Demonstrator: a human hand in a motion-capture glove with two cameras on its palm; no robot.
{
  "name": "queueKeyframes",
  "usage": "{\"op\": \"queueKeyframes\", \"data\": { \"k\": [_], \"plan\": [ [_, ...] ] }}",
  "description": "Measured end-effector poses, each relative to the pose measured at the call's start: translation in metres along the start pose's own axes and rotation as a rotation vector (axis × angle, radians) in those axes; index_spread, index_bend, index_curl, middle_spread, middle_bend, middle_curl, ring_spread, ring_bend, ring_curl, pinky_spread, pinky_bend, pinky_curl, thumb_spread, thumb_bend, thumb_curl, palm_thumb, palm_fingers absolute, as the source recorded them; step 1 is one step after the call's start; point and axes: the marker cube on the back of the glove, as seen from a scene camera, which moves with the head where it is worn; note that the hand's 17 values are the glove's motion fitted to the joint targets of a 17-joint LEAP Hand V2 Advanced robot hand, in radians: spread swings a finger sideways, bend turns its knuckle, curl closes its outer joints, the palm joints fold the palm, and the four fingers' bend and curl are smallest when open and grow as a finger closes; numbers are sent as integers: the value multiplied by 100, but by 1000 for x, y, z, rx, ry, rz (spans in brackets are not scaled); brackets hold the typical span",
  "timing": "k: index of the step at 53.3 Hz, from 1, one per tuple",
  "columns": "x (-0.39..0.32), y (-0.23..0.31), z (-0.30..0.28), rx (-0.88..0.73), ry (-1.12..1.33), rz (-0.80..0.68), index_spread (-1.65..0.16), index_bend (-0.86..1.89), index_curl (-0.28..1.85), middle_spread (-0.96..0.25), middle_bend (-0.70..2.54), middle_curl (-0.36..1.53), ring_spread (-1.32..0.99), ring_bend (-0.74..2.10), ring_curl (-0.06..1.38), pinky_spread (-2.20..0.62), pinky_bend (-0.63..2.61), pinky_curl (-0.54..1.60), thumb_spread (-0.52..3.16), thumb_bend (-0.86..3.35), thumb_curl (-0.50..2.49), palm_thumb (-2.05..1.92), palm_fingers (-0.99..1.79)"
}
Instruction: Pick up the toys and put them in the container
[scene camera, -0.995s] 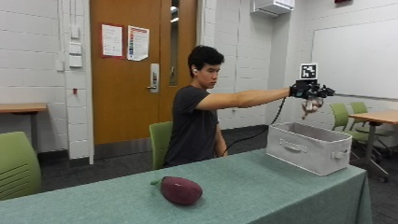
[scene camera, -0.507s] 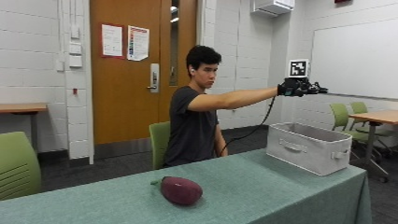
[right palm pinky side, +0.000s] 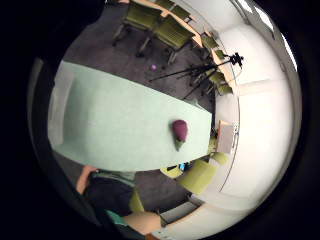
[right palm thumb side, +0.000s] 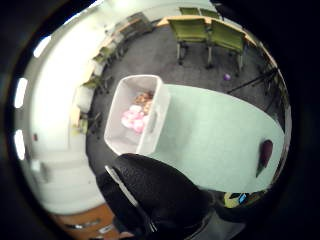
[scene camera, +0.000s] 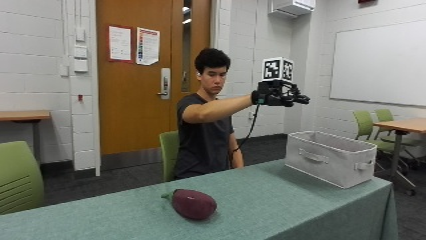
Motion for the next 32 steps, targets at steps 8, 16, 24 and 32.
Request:
{"op": "queueKeyframes", "data": {
  "k": [8, 16, 24, 32],
  "plan": [
    [86, 28, 18, -13, 97, 226, -23, 14, 30, -5, 21, 38, -19, 17, 22, -5, 60, 32, 87, -14, 13, -21, -8],
    [177, 61, 51, -21, 90, 322, -24, 15, 30, -6, 22, 39, -20, 17, 22, -5, 58, 32, 86, -14, 11, -21, -7],
    [236, 79, 93, -40, 63, 383, -24, 16, 31, -7, 23, 40, -22, 17, 22, -5, 56, 32, 86, -14, 10, -21, -5],
    [280, 90, 149, -82, 6, 431, -26, 16, 32, -8, 22, 40, -24, 17, 22, -6, 58, 34, 86, -14, 10, -20, -3]
  ]
}}
